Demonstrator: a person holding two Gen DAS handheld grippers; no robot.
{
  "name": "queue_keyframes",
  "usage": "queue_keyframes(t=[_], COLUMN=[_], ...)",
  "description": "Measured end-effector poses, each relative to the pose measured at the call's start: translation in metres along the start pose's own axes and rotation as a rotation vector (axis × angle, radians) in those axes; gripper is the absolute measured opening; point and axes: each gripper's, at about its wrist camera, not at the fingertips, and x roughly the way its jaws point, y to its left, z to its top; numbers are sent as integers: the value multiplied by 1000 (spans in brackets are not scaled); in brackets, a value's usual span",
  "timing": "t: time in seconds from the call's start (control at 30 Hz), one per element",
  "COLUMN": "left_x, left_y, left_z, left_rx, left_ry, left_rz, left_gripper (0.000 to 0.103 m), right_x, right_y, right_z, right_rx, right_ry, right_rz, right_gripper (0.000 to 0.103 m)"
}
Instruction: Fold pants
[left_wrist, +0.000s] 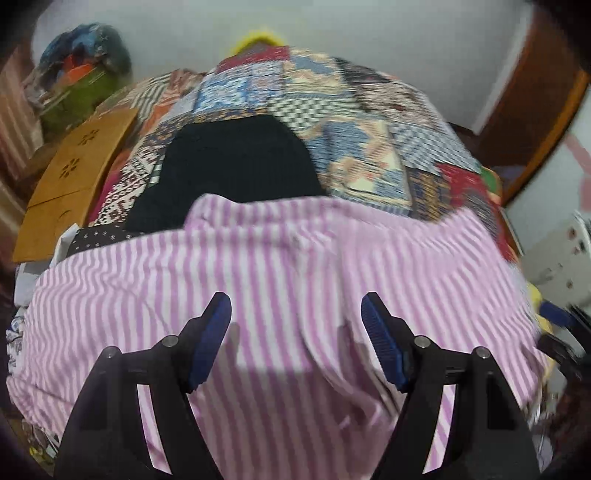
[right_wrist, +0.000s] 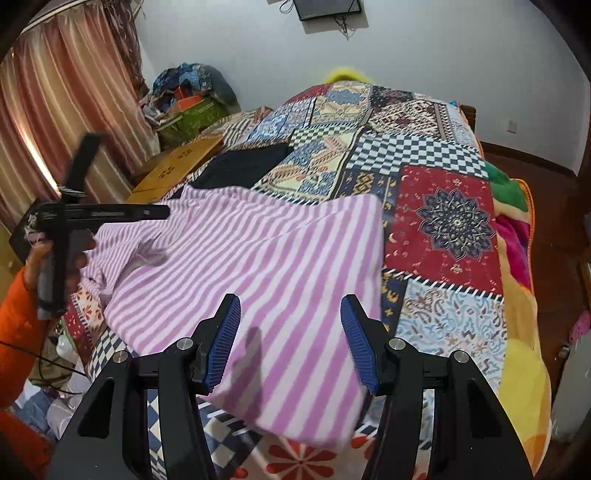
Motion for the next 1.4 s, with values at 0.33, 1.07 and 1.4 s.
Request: queue_keyframes(t=[0.33,1.07,1.4], left_x=[10,-98,-65], left_y=[-6,165,191], left_z=[-73,-133,-170], left_rx=[40,-317,-447], left_ry=[54,-108,2], left_rz=[57,286,93], left_gripper=[80,91,91], right_x=[14,14,51], right_y=[8,102,141], right_z=[-17,37,28], right_rx=[-12,-248,-291], right_ry=[74,-35,34], right_rz=[-55,-26,2], right_gripper=[58,60,60])
